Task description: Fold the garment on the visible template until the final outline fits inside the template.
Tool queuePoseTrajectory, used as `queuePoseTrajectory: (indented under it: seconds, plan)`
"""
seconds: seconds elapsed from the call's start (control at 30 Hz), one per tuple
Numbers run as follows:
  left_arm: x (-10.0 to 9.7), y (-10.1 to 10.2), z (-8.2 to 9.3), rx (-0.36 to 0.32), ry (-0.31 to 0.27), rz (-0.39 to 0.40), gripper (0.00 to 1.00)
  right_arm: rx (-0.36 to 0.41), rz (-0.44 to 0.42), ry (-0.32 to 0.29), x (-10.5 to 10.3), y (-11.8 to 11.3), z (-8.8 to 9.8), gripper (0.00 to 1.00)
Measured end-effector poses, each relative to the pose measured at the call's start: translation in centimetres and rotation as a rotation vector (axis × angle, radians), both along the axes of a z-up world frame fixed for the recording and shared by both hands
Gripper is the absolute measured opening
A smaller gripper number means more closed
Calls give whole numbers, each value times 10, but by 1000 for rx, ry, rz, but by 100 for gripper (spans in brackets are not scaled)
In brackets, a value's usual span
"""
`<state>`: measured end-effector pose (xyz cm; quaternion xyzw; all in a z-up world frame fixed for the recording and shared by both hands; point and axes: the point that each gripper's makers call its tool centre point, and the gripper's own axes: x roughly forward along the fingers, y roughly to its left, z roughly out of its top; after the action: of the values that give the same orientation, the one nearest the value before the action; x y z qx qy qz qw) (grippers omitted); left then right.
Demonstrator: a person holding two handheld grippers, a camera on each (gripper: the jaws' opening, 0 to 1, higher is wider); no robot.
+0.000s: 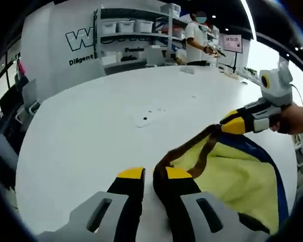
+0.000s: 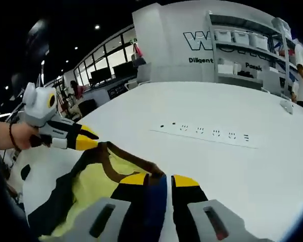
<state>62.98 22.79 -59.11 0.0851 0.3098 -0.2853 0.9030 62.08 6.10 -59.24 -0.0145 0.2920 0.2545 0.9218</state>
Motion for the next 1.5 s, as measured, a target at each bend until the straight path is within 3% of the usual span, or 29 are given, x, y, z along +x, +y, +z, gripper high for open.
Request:
queuePoseTrajectory:
  seconds: [0.07, 0.13, 0.17, 0.23, 0.33, 0.53, 0.63, 0.77, 0.9, 1.27, 1.5]
  plan:
    - [-3, 5, 0, 16, 1, -26, 20, -4, -9, -3, -3, -5, 2, 17]
    - [-6, 9, 8, -31, 1, -56, 17, 62, -98, -16, -3, -15, 13, 21]
    - [-6, 10, 12, -50, -8, -49, 19, 80, -99, -20, -4, -14, 16, 23]
    - [-8, 11, 15, -88, 10, -62, 23, 29, -72, -17, -11, -15, 17, 23]
    - [-13, 10, 21, -99, -20, -104, 20, 21, -56, -31, -17, -10, 25, 25]
    - [-31, 4, 26, -164, 13, -118, 21, 13, -8, -48, -30, 6, 39, 26]
    - [-45, 4, 31, -179, -10, -105, 30, 8, 7, -55, -37, 13, 43, 28]
    - [-65, 3, 36, -146, -17, -152, 27, 16, 18, -61, -48, 18, 48, 27]
    - [-81, 9, 39, -184, -5, -126, 27, 4, 31, -59, -48, 18, 48, 27]
    - [-125, 15, 41, -190, -10, -126, 26, -22, 45, -65, -60, 20, 48, 27]
    - [-143, 18, 30, -159, 2, -138, 26, -20, 50, -51, -68, 21, 42, 27]
